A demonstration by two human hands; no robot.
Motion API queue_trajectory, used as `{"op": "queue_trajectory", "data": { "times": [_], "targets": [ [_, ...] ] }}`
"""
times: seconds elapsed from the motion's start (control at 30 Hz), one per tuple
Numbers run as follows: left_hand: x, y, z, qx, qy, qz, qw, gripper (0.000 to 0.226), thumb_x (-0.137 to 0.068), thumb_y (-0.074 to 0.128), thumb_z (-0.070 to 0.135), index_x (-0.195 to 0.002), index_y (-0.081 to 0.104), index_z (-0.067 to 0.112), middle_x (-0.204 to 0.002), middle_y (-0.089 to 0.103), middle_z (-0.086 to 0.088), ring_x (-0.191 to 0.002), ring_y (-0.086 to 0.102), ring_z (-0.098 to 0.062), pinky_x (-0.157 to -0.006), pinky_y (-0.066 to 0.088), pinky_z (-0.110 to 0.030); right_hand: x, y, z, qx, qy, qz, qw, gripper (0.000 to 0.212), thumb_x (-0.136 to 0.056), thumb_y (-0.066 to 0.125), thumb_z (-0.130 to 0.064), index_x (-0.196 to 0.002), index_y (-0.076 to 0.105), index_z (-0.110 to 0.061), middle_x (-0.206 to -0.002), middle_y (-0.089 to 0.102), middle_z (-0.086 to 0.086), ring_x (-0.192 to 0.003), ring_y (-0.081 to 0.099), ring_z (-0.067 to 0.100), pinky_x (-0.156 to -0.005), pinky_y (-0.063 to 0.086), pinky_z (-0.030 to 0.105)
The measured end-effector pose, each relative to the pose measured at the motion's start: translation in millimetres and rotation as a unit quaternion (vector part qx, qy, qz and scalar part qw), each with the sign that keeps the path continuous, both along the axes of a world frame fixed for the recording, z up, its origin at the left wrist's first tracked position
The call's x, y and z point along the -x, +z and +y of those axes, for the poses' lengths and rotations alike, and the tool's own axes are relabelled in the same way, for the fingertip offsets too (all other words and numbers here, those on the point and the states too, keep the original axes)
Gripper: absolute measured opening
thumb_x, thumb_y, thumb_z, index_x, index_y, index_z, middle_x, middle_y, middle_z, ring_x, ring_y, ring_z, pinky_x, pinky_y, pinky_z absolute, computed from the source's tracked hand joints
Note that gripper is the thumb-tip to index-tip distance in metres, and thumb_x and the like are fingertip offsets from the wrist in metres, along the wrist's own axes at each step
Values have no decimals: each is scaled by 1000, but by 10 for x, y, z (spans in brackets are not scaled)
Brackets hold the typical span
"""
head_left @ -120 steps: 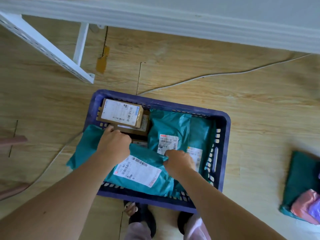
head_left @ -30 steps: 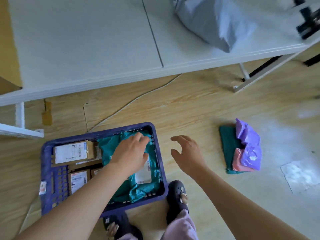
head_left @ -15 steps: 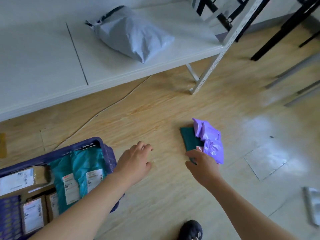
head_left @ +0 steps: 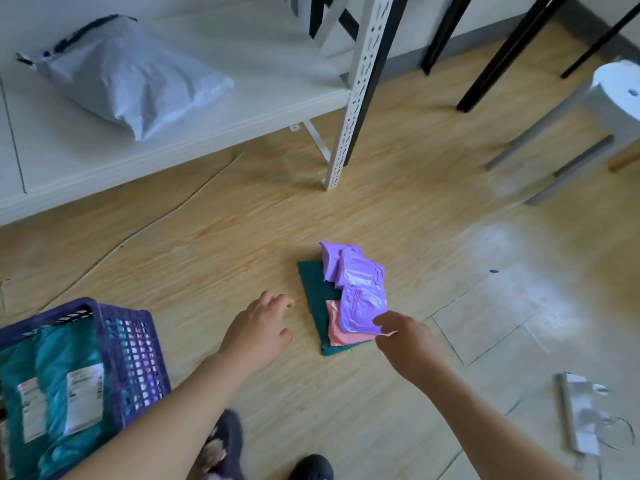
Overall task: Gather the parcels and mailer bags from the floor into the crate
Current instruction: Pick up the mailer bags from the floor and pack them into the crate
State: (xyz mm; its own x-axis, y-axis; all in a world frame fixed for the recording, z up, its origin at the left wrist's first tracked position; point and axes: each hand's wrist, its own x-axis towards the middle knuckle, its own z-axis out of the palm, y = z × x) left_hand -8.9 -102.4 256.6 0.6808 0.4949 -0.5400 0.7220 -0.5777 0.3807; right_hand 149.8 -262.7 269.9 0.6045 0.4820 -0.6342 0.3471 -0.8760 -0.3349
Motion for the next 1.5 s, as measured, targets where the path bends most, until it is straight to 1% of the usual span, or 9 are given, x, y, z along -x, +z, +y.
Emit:
{"op": "queue_trajectory", "data": {
  "times": [0.17,0.37,0.6,0.67,0.93,1.17,1.3,1.4,1.5],
  "targets": [
    [-373,-183,84,20,14,0,1000,39,-94,48,27,-132,39,24,-135,37,4,-113,49,-18,-74,38,-26,-421,-149,120,3,6,23,1000,32,-86,54,-15,-115,62,-26,-112,64,-6,-103,59,16,-82,40,22],
    [-1065,-484,489,44,37,-8,998,43,-93,50,28,-135,39,24,-136,37,5,-119,47,-16,-86,42,-28,-1146,-386,511,32,21,18,999,30,-87,54,-16,-115,62,-26,-107,64,-7,-98,62,13,-70,33,17],
    [-1770,-1026,883,55,50,-1,997,44,-92,51,26,-135,40,23,-136,37,3,-121,46,-19,-90,43,-31,-1841,-1020,1077,43,43,34,998,32,-88,54,-15,-119,60,-20,-118,64,-1,-107,59,17,-80,37,18],
    [-1953,-1324,906,66,61,10,996,45,-92,52,23,-135,40,22,-136,38,2,-121,46,-20,-90,43,-32,-1976,-1348,1200,44,42,54,997,32,-89,54,-13,-120,60,-19,-119,64,0,-109,58,18,-78,35,18],
    [-2502,-2612,906,117,234,48,964,64,-91,53,23,-147,24,15,-150,30,-6,-135,35,-24,-105,34,-33,-2295,-2598,1388,68,108,100,987,37,-87,50,-12,-122,58,-21,-125,60,-2,-114,55,19,-91,40,22],
    [-2852,-3845,970,168,391,53,903,77,-87,63,31,-147,21,7,-153,29,-9,-138,31,-24,-105,29,-29,-2502,-3550,1473,58,134,126,981,36,-88,50,-14,-122,57,-25,-118,62,-4,-104,59,17,-83,44,25],
    [-2934,-4351,996,181,431,73,881,61,-82,69,34,-131,41,9,-130,53,-8,-116,54,-27,-86,42,-28,-2635,-3913,1452,57,127,120,983,37,-87,50,-14,-121,58,-25,-123,60,-3,-108,59,20,-88,46,28],
    [-2935,-4544,966,183,449,52,873,42,-76,74,26,-111,55,13,-114,63,-6,-102,62,-26,-89,52,-39,-2713,-4031,1358,72,135,116,981,36,-87,51,-13,-120,59,-24,-122,61,-2,-112,57,20,-91,45,28],
    [-2960,-4433,925,208,481,23,852,34,-74,75,18,-97,50,17,-100,59,-3,-96,62,-26,-87,53,-44,-2766,-3981,1279,82,136,112,981,35,-87,51,-12,-118,60,-23,-119,62,-2,-111,56,20,-91,44,28]
  ]
}}
